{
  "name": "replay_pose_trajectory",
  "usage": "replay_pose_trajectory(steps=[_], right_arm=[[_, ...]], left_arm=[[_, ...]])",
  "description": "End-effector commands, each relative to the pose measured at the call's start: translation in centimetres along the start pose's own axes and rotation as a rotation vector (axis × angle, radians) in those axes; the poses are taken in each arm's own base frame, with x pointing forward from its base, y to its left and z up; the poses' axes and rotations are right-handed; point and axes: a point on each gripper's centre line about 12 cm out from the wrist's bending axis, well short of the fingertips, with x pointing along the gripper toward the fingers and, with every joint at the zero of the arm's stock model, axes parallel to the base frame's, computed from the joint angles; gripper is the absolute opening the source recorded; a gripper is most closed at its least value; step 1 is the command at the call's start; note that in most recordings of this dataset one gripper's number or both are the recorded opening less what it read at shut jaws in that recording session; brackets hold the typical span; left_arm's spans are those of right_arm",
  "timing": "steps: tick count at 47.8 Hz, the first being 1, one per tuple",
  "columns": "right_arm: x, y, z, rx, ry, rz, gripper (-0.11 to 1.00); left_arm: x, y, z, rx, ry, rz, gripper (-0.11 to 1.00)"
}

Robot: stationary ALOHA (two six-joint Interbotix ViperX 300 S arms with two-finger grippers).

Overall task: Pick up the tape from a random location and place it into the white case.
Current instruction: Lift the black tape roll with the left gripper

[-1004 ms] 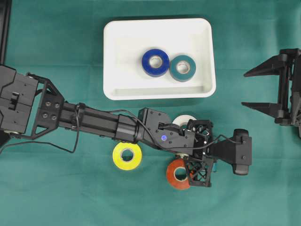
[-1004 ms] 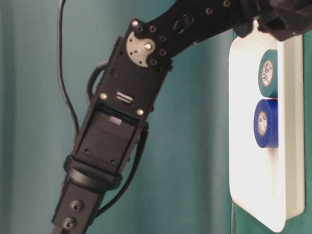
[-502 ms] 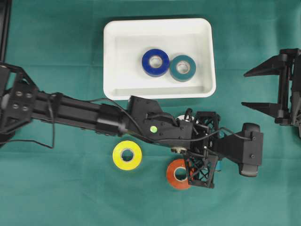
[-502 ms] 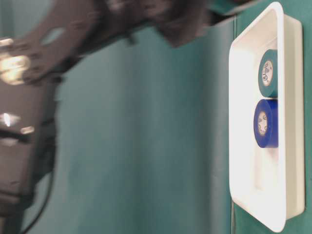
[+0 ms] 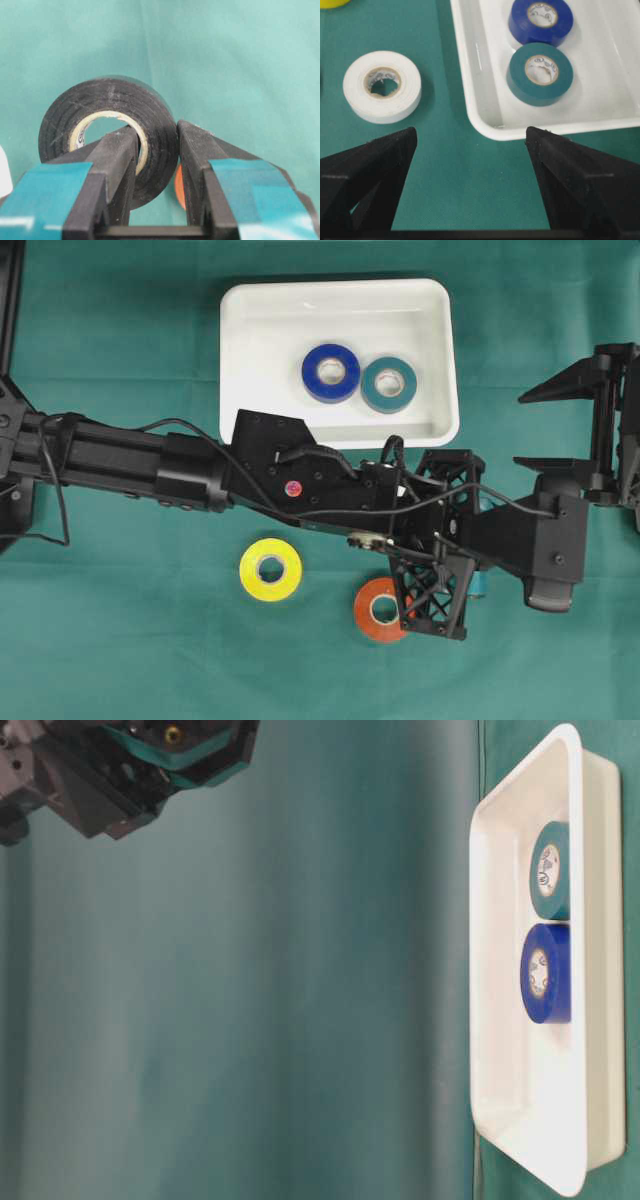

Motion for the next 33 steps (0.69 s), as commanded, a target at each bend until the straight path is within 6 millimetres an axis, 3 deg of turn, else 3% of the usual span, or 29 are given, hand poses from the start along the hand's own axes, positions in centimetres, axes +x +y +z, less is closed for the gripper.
replay_pose_trajectory(steps=[1, 33], right_arm=[[-0.03, 0.09, 0.81, -0.002, -0.019, 0.003, 0.87], [0.02, 0.1, 0.78, -0.002, -0.018, 0.004, 0.87]], left_arm=[[-3.12, 0.02, 1.67, 0.004, -0.074, 0.004, 0.19], [-2.96, 0.02, 1.45, 0.001, -0.066, 0.004, 0.19]])
